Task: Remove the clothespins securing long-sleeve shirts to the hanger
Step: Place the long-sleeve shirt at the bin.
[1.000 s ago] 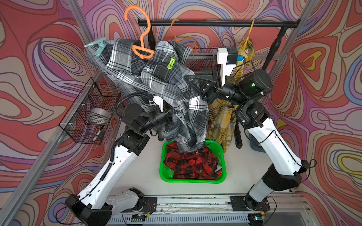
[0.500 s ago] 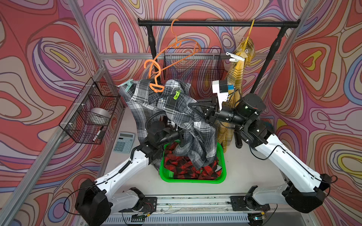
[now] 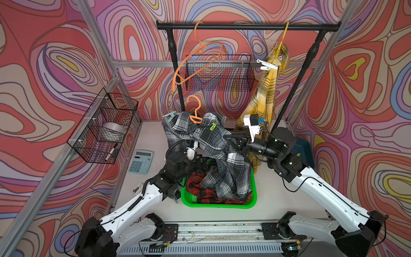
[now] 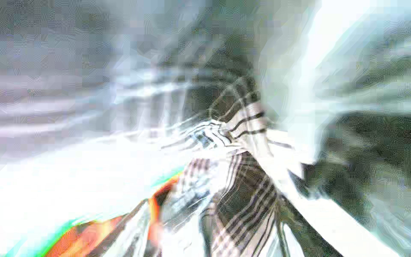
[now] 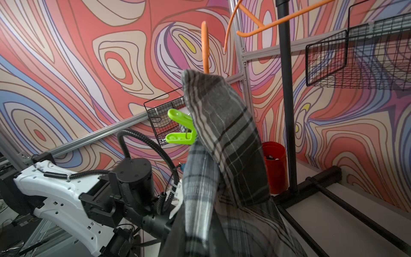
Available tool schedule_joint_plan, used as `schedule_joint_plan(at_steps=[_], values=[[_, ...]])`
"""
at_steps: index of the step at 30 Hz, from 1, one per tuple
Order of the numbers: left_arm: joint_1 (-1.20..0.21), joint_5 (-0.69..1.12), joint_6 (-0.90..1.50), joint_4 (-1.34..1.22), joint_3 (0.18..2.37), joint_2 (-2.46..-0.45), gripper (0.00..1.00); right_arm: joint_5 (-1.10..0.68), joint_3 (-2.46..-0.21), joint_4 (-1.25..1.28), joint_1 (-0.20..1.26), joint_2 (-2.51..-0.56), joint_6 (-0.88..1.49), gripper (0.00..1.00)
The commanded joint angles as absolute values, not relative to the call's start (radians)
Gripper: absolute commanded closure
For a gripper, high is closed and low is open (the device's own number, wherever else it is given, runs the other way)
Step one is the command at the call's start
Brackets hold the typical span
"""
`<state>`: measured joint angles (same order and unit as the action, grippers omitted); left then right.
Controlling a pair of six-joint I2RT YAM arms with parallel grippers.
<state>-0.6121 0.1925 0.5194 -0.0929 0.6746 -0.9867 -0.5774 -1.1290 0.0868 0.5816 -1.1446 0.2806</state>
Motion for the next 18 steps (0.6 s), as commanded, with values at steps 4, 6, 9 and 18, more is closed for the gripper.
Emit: schedule_joint_plan(at_steps=[4,6,9,18], values=[[-0.562,0.003,0.505,0.245,0.723,-0.9,0.1,-0.629,-1.141,0.202,0.537,-1.167,0.3,1.0],[-0.534,-0.001,0.514,0.321,0.721,-0.875,0.08,-0.641,-1.157,0.205,0.53,-1.183,0.303,1.0],[-0.472,-0.019,0.523,0.438,0.734,-0.852,0.06,-0.665,-1.175,0.224,0.524,-1.208,0.314,1.0],[-0.373,0.032,0.505,0.399,0.725,-0.936,0.0,-0.714,-1.196,0.281,0.52,-1.263,0.348,1.0]])
